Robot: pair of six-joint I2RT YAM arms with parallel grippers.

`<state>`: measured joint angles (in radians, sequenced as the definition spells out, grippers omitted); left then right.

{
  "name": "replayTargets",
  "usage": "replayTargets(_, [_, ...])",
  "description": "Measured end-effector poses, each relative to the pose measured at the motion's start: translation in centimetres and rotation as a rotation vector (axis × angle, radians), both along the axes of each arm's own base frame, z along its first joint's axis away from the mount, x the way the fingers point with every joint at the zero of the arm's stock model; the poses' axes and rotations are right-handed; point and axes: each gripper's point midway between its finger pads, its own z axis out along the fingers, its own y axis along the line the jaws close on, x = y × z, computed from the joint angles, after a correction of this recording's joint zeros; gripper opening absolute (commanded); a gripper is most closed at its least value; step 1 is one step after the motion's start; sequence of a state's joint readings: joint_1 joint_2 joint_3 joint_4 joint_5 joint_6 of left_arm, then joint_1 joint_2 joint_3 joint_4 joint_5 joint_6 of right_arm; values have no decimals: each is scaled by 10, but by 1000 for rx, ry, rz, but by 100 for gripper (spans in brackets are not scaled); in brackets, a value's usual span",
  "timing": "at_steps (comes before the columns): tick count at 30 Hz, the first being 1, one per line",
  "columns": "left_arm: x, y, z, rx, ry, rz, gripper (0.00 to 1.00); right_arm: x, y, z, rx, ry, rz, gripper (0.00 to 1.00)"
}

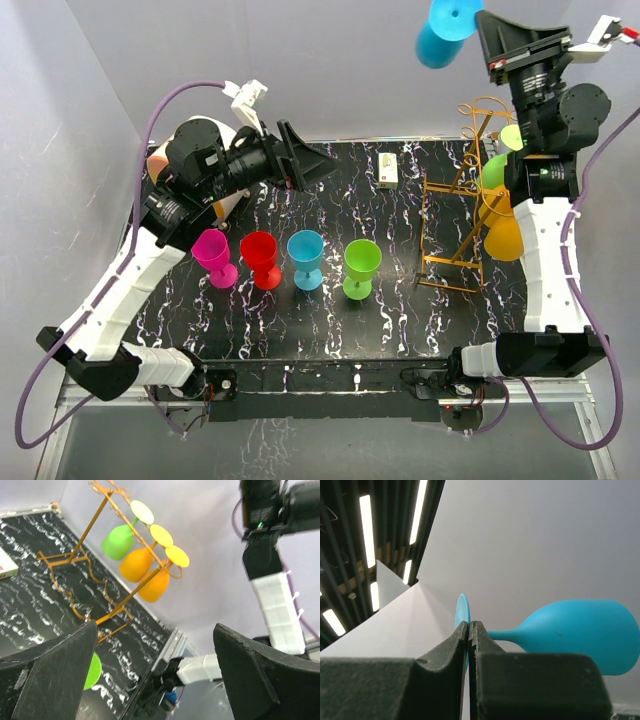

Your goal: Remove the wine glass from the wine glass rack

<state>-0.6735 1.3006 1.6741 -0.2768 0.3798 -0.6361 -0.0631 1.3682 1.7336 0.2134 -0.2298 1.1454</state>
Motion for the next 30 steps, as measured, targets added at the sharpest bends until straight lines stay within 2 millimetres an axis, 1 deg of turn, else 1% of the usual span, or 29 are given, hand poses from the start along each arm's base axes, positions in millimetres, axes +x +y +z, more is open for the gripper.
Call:
replayTargets(2, [11,3,3,-48,4,9,99,-2,14,-8,21,28,69,0])
replayTargets(5, [36,14,6,-144,14,26,99,-1,29,-19,56,74,155,0])
replayTargets(8, [67,32,8,-262,27,51,99,-4,48,-28,103,116,250,0])
replayTargets(11, [100,45,10,-378,41,51,99,-14,71,-34,140,154,361,0])
replayTargets(14, [126,44,4,-460,76,15,99,-30,91,-33,166,166,460,0])
replayTargets(17, [139,36,-4,-516,120,-36,99,-45,105,-28,189,161,530,0])
replayTargets(20, [147,30,-12,-550,159,-75,98,-58,114,-22,203,150,585,0])
replayTargets(22, [144,26,-10,-572,163,-106,98,-64,119,-19,210,144,611,0])
replayTargets(25, [135,25,1,-606,146,-151,98,-69,126,-19,219,141,640,0])
replayTargets(30, [112,22,26,-649,78,-234,98,-69,136,-27,226,163,670,0])
